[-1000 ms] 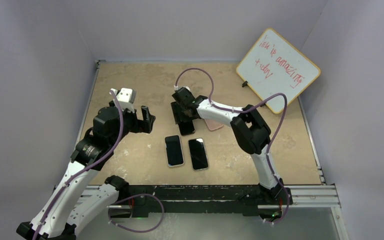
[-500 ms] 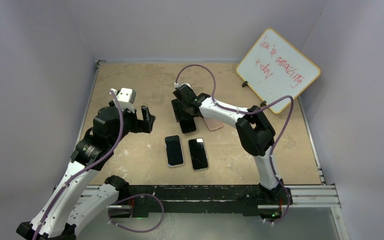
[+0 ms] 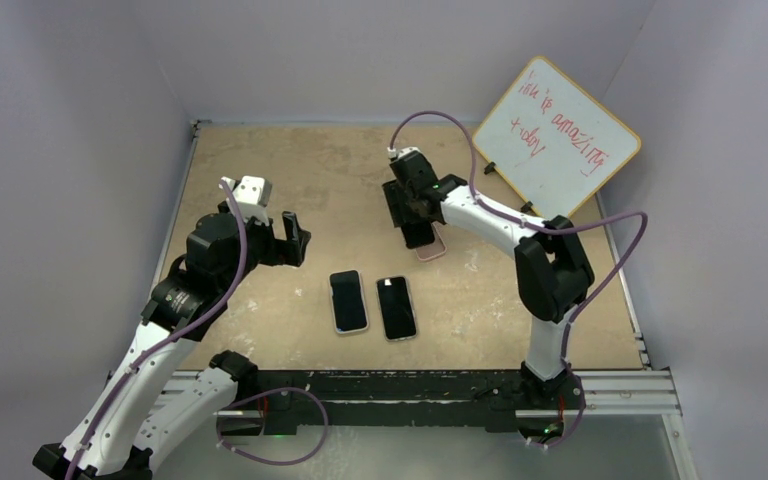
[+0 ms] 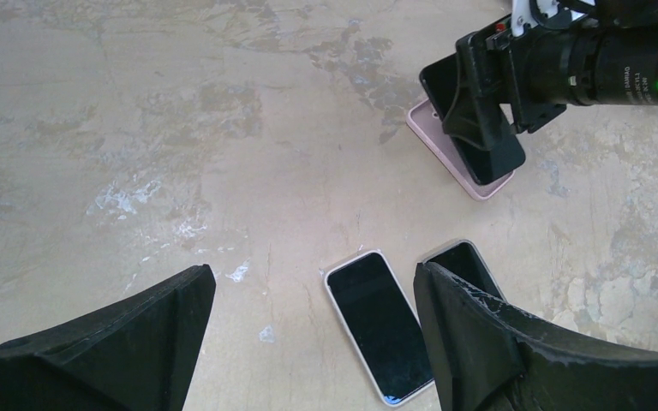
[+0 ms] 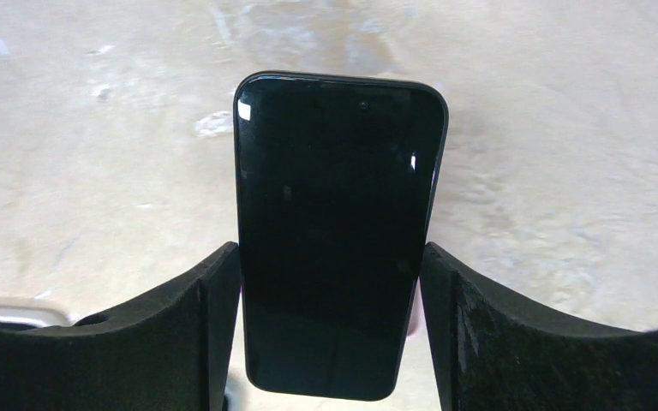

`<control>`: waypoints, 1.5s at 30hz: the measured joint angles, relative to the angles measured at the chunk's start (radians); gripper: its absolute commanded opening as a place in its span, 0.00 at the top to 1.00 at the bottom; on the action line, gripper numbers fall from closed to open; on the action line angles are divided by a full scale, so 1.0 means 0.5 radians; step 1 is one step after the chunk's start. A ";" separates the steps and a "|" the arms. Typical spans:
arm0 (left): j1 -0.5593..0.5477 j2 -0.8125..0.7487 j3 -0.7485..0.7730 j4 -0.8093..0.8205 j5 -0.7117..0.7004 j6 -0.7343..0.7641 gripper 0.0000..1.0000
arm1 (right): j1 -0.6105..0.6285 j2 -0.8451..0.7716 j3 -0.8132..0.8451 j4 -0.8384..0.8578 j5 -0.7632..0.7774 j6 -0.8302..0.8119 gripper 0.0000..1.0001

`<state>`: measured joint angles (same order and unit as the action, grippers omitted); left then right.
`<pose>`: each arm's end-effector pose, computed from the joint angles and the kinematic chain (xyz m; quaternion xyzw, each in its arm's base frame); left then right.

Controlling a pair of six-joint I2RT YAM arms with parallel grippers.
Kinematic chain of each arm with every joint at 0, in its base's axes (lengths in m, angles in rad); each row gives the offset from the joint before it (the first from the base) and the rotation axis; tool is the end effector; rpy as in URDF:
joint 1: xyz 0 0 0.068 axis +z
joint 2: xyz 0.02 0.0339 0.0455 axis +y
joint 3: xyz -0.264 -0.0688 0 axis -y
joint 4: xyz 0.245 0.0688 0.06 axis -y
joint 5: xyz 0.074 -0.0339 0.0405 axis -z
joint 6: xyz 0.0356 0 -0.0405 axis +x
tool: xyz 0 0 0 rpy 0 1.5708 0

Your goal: Put the phone into the phone case

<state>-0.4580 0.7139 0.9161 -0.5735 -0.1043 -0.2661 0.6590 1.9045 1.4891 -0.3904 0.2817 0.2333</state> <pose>0.1365 -0.0632 0.3546 0.0497 0.8234 -0.1594 0.5424 0.3458 0.2553 0.2409 -0.1428 0.9089 0.0420 0.3896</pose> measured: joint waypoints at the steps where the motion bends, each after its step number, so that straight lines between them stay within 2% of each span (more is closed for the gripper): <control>1: 0.000 0.000 0.000 0.000 -0.001 0.000 0.10 | -0.024 -0.021 -0.027 0.021 0.011 -0.034 0.73; 12: 0.000 0.014 0.000 0.000 -0.001 0.000 0.10 | -0.132 -0.053 -0.205 0.212 0.030 -0.282 0.71; 27: 0.000 0.027 0.000 0.000 -0.001 0.001 0.10 | -0.142 0.053 -0.366 0.382 -0.022 -0.333 0.62; 31: 0.000 0.027 0.000 0.000 -0.001 0.000 0.10 | -0.142 0.053 -0.384 0.383 -0.022 -0.333 0.55; 40: 0.000 0.027 0.000 0.000 -0.001 0.000 0.10 | -0.146 0.053 -0.404 0.400 -0.071 -0.309 0.28; 45: 0.000 0.028 0.000 0.000 -0.001 0.000 0.10 | -0.146 0.049 -0.404 0.379 -0.117 -0.286 0.19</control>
<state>-0.4580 0.7280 0.9161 -0.5735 -0.1047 -0.2661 0.5858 1.9289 1.2869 -0.2008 0.2230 0.0902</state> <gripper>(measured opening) 0.900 0.765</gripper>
